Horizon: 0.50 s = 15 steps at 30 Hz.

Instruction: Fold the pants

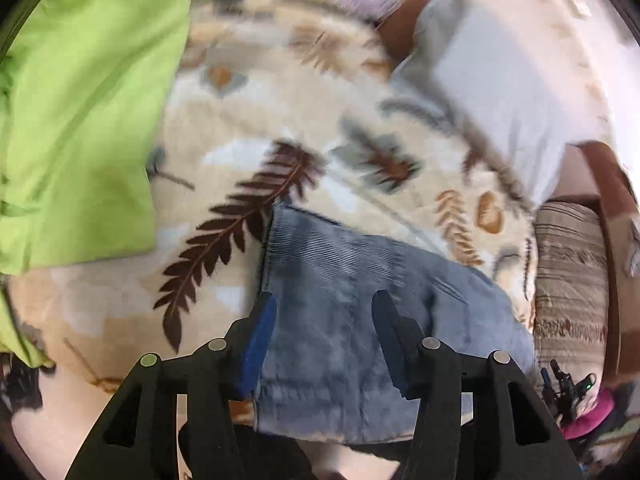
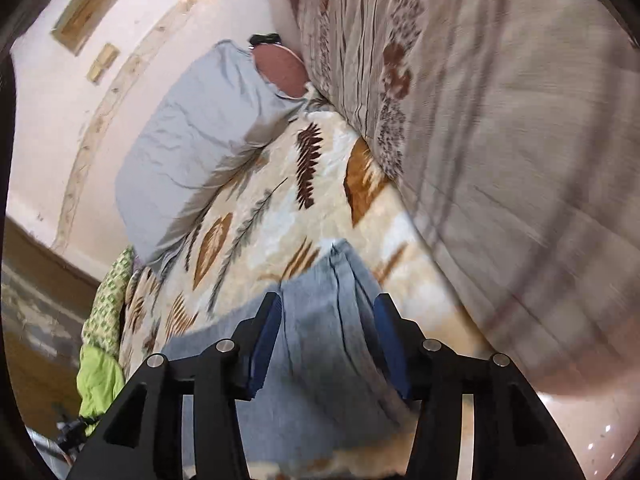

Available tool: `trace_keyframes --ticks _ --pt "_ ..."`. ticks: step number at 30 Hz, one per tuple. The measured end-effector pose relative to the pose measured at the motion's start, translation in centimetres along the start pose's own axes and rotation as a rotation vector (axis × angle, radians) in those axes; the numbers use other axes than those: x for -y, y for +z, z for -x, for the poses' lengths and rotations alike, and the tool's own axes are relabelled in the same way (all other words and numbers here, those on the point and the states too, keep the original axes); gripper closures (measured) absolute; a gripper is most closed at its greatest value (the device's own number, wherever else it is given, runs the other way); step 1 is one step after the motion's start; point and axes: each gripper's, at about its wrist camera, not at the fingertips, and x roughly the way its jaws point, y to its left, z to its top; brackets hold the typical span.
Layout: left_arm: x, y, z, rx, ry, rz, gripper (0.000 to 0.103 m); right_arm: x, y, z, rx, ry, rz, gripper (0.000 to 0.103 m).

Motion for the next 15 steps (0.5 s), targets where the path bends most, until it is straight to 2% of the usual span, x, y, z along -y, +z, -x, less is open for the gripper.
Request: trace_keyframes --ticks 5,6,7,8,9,10,11,12,15 --pt "0.9 2.2 -5.1 -0.110 -0.023 0.038 0.056 -0.4 1.4 -6.2 -0.128 -0.046 -0.005 0.051" --pt "1.1 2.5 -5.5 -0.120 -0.039 0.031 0.062 -0.5 1.3 -7.0 -0.145 -0.051 0.006 0.068" --pt "1.9 2.9 -6.2 -0.122 -0.042 0.008 0.065 -1.0 1.3 -7.6 -0.159 -0.047 0.040 0.092" --pt "2.6 2.9 -6.3 -0.119 -0.039 -0.021 0.067 -2.2 1.6 -7.5 -0.145 -0.072 0.116 0.100" --pt "2.8 2.6 -6.3 -0.115 -0.035 -0.042 0.067 -3.0 1.8 -6.8 -0.103 -0.083 0.159 0.101" --pt "3.5 2.5 -6.5 -0.107 -0.019 -0.076 0.067 -3.7 2.2 -5.5 -0.022 -0.068 0.191 0.101" --pt "3.8 2.2 -6.5 -0.105 -0.004 -0.094 0.067 -3.8 2.6 -5.0 0.006 -0.076 0.189 0.101" --pt "3.9 1.8 -6.8 -0.105 0.011 -0.108 0.067 -3.4 3.0 -5.1 0.010 -0.092 0.178 0.101" --pt "3.8 1.4 -7.5 -0.120 0.047 -0.099 0.068 -2.0 2.7 -8.1 -0.094 -0.182 0.182 0.100"
